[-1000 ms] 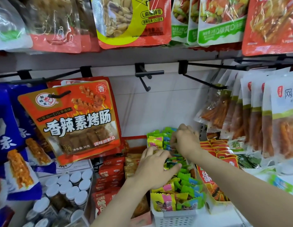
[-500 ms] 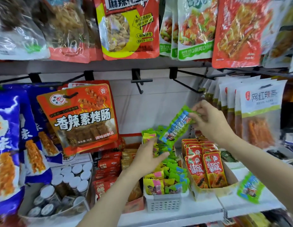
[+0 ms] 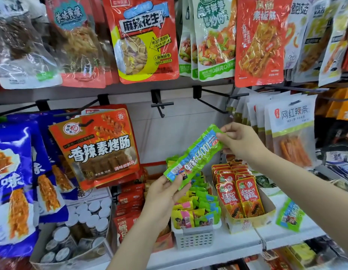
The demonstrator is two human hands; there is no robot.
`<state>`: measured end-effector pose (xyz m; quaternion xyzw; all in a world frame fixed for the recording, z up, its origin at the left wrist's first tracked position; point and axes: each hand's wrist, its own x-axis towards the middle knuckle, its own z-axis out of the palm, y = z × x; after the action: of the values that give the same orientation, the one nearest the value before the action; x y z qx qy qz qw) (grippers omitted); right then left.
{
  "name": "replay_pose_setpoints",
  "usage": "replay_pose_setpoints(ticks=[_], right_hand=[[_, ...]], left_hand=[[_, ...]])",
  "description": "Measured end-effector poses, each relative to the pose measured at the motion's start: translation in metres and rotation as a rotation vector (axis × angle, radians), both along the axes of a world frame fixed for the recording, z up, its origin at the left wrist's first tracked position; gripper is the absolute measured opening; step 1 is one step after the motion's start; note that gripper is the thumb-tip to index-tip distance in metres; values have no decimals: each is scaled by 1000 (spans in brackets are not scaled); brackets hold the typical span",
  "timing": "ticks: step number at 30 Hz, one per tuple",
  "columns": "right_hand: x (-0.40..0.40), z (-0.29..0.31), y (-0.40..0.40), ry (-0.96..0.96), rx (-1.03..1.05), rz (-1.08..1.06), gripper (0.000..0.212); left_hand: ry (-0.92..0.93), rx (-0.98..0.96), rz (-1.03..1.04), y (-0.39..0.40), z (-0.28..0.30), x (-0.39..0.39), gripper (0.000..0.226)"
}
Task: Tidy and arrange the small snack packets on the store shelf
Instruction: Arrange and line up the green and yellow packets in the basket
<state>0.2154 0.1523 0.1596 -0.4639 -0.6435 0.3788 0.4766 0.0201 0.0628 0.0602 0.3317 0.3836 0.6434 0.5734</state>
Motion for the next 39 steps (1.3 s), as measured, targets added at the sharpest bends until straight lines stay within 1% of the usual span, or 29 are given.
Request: replay_pose_setpoints(ticks=[1,4,9,11,15,16,17,18,19,21,23,24,25,26,27,28,29,31,34,39], right_hand=[[0,-1,0,-16,-14,-18,7],[2,-4,1,-34,-74,-38,9],[0,-11,1,-17,-129,-12,10],[0,-12,-1,20,-119,32,7],[3,-17,-4,206,-127,174,5],[4,-18,-4,235,-123,191,4],[5,-21,-3,254,-119,198,4],[6,-24,-2,264,-116,193,4],[6,-27,-1,265,-121,185,7],[4,-31,-2,253,-175,184,19],[1,-33,-3,316,-305,236,33],[0,-32,-4,361,-371,270,39],[-1,-31,-5,381,-406,293,41],[-2,-32,-6,358,-400,300,40],[-4,-32,-7,316,-368,289,37],[-6,-34,-7,275,-325,259,35],[-8,-35,-7,260,-293,220,34],[-10,-36,-7,302,-275,166,29],[-10,-34,-6,322,-268,151,24],[-9,-35,-7,304,-254,139,26]], left_hand=[[17,9,-2,-3,0,-1,27],[39,22,-7,-10,-3,-4,30],[-38,-43,-42,-16,-7,-5,34],[-162,-79,-101,-18,-6,-4,41],[-614,-184,-328,-20,7,-8,52],[-709,-204,-336,-19,10,-9,55],[-764,-217,-315,-17,13,-8,54],[-765,-218,-273,-14,13,-8,48],[-717,-211,-223,-11,11,-6,40],[-558,-160,-144,-10,7,-3,29],[-344,-104,-82,-12,-1,-1,29],[-204,-72,-49,-14,-4,0,32],[-55,-45,-16,-16,-7,0,35],[90,-25,18,-17,-10,1,37],[208,-8,53,-18,-12,1,38],[286,10,86,-19,-12,2,39],[323,27,114,-20,-11,3,41],[336,44,127,-22,-10,2,47],[342,65,107,-24,-8,2,53],[327,69,102,-27,-6,1,58]])
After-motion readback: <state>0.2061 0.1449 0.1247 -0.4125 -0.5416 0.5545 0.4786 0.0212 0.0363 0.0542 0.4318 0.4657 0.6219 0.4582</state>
